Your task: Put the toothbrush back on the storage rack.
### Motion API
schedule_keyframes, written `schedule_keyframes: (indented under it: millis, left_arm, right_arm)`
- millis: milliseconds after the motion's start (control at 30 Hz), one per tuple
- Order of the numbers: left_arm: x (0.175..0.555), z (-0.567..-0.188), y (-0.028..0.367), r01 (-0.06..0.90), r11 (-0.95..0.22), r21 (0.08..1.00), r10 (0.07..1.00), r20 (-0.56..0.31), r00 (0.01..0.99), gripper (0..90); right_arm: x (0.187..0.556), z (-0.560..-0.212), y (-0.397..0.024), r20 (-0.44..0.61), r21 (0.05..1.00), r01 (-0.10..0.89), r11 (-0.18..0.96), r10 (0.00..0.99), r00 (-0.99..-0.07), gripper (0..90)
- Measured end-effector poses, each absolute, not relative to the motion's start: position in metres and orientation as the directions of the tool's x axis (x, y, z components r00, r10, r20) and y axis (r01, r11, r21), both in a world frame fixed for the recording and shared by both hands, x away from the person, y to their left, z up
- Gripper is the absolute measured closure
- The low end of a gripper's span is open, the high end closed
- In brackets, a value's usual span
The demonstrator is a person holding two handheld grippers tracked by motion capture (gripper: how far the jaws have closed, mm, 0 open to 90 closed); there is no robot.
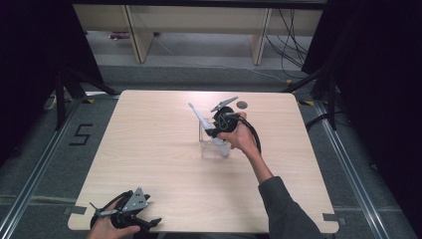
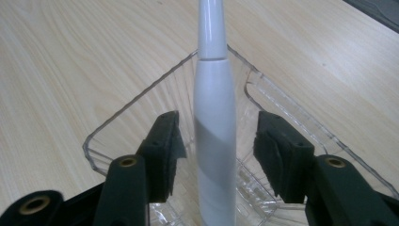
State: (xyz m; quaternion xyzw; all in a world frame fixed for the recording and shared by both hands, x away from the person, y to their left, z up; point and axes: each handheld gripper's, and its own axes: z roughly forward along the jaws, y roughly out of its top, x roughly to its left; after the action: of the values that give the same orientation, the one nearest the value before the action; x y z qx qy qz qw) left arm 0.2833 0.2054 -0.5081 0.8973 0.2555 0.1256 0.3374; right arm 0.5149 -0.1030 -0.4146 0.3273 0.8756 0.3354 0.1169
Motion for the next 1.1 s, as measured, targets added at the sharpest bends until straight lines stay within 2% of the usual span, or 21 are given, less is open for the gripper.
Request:
schedule_keyframes:
  millis: [167,467,500,1100]
  left_arm:
    - [0.283,-0.508,0.205,0.374,-0.641,0.670,0.544,0.053,0.838,15.7]
    - [0.283,-0.508,0.205,0.374,-0.643,0.668,0.543,0.052,0.838,15.7]
    - [0.283,-0.508,0.205,0.374,-0.643,0.669,0.543,0.052,0.838,15.7]
    - [0.283,-0.508,0.205,0.377,-0.645,0.665,0.544,0.052,0.838,15.7]
  right_arm:
    - [0.510,-0.409,-0.106,0.029,0.686,0.493,0.534,0.658,-0.752,48.7]
    - [0.501,-0.402,-0.107,0.044,0.672,0.516,0.531,0.667,-0.744,47.6]
    - [0.504,-0.404,-0.110,-0.005,0.698,0.443,0.562,0.623,-0.782,47.2]
    - [0.486,-0.399,-0.121,0.015,0.728,0.439,0.527,0.627,-0.779,42.4]
